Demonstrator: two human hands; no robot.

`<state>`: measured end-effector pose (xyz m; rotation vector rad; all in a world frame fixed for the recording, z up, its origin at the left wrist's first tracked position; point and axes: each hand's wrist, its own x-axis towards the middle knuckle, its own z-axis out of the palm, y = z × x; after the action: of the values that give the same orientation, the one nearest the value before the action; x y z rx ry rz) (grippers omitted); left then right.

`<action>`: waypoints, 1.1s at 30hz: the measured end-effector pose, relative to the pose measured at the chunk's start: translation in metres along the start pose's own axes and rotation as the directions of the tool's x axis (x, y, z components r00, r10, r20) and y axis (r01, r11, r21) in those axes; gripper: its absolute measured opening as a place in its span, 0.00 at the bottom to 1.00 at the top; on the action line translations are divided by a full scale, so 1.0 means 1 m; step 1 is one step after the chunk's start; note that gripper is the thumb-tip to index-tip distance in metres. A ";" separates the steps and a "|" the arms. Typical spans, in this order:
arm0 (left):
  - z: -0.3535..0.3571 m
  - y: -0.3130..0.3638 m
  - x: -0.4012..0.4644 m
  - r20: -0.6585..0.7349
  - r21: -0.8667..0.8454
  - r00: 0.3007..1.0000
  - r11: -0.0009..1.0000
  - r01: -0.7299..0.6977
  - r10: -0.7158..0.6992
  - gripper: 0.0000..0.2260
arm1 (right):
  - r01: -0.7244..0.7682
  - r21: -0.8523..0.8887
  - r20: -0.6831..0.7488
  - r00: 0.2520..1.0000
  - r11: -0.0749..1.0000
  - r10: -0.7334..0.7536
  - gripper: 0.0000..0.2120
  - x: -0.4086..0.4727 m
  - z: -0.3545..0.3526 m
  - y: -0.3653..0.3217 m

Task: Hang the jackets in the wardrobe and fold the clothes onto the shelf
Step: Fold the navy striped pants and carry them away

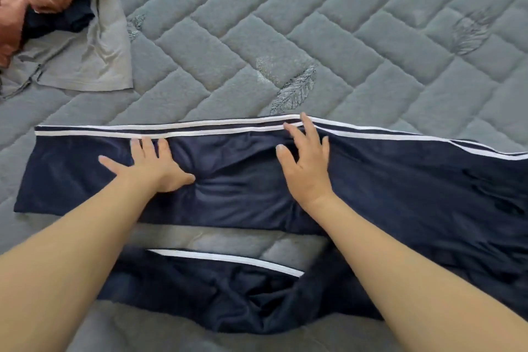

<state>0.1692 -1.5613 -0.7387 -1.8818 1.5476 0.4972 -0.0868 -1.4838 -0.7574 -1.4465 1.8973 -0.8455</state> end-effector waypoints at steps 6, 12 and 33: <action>0.034 0.233 -0.126 -0.270 -0.270 0.848 0.810 -0.521 0.455 0.33 | -0.655 -0.252 -0.543 0.705 0.712 0.456 0.32 -0.037 -0.206 0.151; 0.075 0.357 -0.162 -0.097 -0.103 0.847 0.841 -0.531 0.522 0.40 | -0.770 -0.321 -0.325 0.637 0.552 0.699 0.33 -0.037 -0.276 0.229; 0.057 0.360 -0.116 -0.099 -0.023 0.870 0.873 -0.487 0.483 0.52 | -0.071 -0.710 -0.070 0.997 0.701 0.029 0.33 -0.091 -0.229 0.269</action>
<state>-0.1994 -1.4736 -0.7896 -1.5517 2.1003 0.6787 -0.4027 -1.3113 -0.8196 -1.7912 2.4415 -0.0741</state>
